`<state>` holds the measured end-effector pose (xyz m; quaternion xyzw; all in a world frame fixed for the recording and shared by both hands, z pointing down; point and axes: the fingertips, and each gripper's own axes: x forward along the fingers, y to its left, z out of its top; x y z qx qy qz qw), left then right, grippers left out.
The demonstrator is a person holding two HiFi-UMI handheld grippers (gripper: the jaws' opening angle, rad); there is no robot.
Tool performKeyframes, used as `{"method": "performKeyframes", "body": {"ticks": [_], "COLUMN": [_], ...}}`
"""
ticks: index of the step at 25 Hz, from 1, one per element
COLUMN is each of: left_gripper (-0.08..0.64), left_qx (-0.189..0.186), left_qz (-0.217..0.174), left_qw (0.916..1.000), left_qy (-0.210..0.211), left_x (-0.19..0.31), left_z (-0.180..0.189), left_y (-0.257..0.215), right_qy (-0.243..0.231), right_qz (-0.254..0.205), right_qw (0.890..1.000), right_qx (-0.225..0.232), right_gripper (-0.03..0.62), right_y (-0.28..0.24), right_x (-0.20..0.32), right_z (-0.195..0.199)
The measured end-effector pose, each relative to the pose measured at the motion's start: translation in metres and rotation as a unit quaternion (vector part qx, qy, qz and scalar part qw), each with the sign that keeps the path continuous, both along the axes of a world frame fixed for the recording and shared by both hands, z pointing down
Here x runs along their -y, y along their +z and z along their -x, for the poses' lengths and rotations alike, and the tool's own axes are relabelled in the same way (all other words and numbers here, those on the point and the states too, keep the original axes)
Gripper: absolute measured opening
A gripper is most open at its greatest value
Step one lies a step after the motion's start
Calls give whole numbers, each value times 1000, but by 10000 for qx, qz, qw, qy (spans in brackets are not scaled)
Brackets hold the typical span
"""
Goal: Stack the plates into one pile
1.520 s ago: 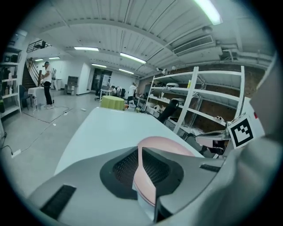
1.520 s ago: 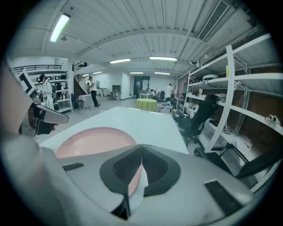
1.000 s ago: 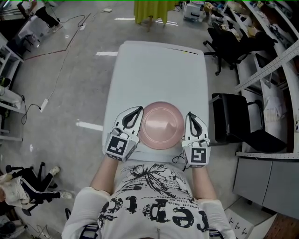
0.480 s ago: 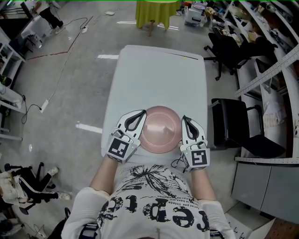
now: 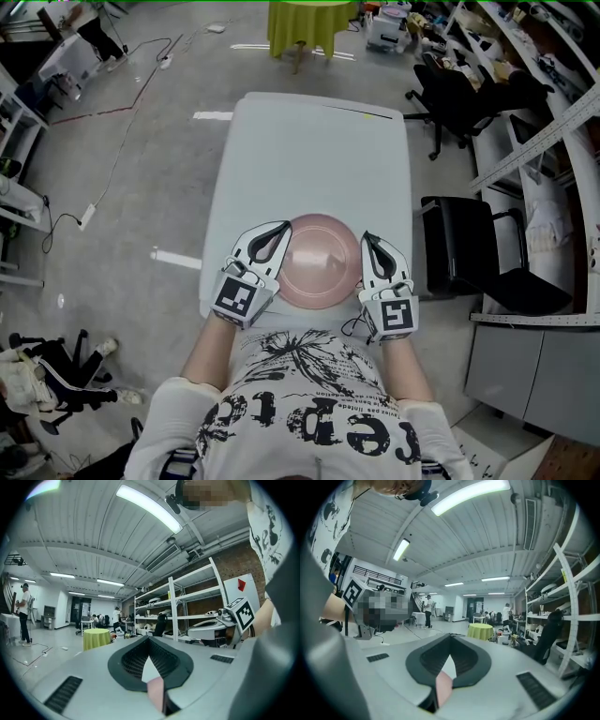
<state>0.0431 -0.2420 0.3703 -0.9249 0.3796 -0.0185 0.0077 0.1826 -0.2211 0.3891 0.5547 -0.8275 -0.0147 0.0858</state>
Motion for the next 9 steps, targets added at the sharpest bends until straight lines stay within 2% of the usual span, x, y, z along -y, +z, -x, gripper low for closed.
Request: {"method": "performKeyframes", "body": {"ticks": [9], "left_gripper": [2], "left_qx": [121], "left_qz": [148], "left_qw": [9998], "left_qy": [-92], "left_x": [2], "left_z": [-2], "left_y": [11], "right_qy": [-26], "right_qz": [77], "right_qw": [9999], "right_qx": [81], "right_gripper": [7], "right_y": [0], "right_x": [-1], "right_z": [-8]}}
